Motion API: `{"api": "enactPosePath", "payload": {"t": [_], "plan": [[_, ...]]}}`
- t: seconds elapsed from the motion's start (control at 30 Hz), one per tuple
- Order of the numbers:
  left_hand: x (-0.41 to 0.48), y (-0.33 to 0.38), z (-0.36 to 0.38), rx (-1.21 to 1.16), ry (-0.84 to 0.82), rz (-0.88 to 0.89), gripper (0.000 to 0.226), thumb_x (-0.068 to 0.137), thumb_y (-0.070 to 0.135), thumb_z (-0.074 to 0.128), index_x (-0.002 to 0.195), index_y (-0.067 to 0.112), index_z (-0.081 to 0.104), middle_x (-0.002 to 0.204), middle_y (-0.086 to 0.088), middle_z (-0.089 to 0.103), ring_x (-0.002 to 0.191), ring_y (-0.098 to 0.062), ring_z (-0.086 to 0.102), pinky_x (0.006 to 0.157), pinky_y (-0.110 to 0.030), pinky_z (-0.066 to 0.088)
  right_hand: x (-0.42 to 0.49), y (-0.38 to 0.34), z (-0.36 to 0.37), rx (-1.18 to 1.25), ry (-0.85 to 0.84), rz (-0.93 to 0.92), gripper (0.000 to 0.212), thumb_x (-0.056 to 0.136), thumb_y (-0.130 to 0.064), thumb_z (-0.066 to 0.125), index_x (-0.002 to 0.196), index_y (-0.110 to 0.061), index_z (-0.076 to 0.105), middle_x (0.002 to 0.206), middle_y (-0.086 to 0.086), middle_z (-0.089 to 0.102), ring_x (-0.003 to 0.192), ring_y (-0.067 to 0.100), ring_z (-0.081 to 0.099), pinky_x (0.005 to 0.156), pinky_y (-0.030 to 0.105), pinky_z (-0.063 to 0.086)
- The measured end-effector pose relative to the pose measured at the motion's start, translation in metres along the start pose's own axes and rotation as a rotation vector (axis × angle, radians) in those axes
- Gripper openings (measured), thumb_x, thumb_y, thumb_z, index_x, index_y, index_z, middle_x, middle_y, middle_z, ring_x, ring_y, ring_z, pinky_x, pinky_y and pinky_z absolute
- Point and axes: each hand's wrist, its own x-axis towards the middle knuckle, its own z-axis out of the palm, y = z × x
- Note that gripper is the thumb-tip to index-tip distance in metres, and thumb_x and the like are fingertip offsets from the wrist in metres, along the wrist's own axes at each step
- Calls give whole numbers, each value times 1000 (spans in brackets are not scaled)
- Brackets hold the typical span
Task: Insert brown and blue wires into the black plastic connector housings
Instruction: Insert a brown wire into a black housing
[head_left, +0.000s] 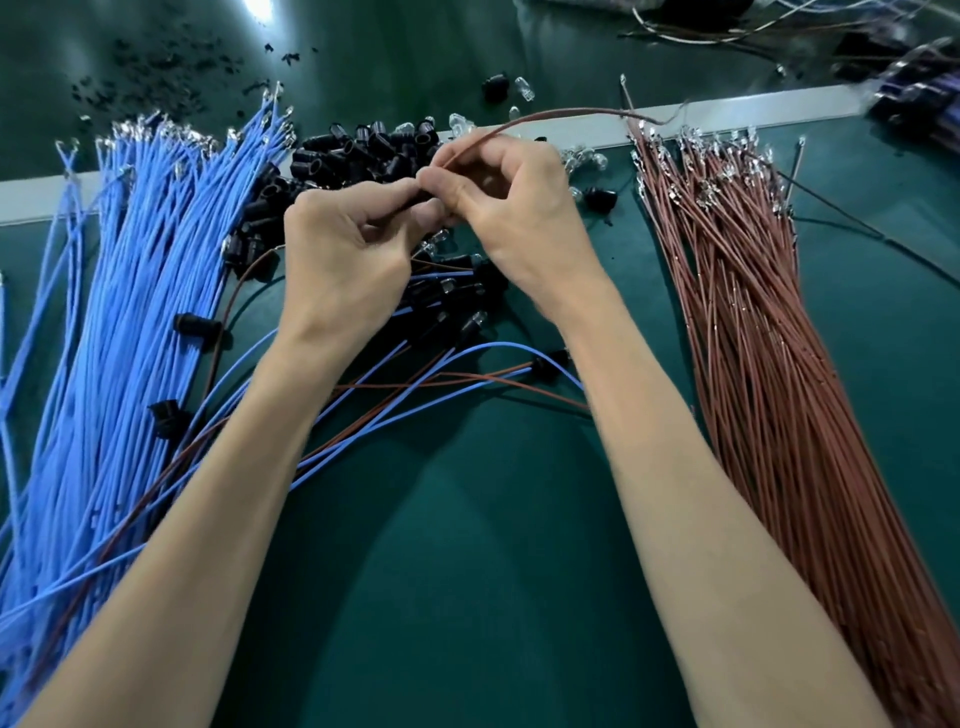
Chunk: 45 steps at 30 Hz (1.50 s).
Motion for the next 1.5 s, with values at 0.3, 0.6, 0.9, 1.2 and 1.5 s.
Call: {"api": "enactPosePath", "payload": {"t": [0.3, 0.6, 0.9, 1.2, 1.5], "plan": [[4, -2, -8, 8, 10, -58, 17, 78, 23, 78, 89, 16, 67, 80, 10, 67, 69, 4, 63, 67, -12, 48, -1, 4, -4, 170, -21, 41, 16, 80, -1, 73, 74, -13, 65, 70, -2, 65, 67, 8, 64, 69, 22, 52], [2, -1, -5, -43, 15, -7, 12, 78, 16, 78, 85, 15, 69, 76, 4, 68, 67, -7, 60, 64, -19, 48, -4, 3, 0, 119, 26, -8, 16, 79, -2, 73, 72, -14, 66, 69, -6, 64, 65, 5, 60, 65, 23, 53], [1, -3, -2, -65, 63, 17, 14, 78, 10, 77, 89, 11, 68, 73, 13, 65, 61, 7, 58, 63, -12, 47, -1, 0, -1, 73, 1, -7, 15, 78, 0, 74, 71, -11, 67, 69, -3, 64, 66, 10, 62, 69, 30, 56], [3, 0, -3, -195, 60, -14, 25, 79, 11, 75, 102, 13, 65, 89, 7, 69, 81, -3, 68, 78, -21, 53, -4, 3, -4, 454, -42, 169, 15, 89, 5, 59, 79, -6, 61, 64, -1, 66, 60, 8, 65, 61, 18, 52], [-2, 3, 8, -392, 211, -49, 28, 84, 4, 69, 112, 8, 63, 88, -1, 69, 82, -10, 65, 81, -24, 51, -6, 4, -6, 499, -80, 168, 16, 90, 4, 58, 80, -8, 60, 72, 7, 69, 62, 14, 67, 63, 21, 53]]}}
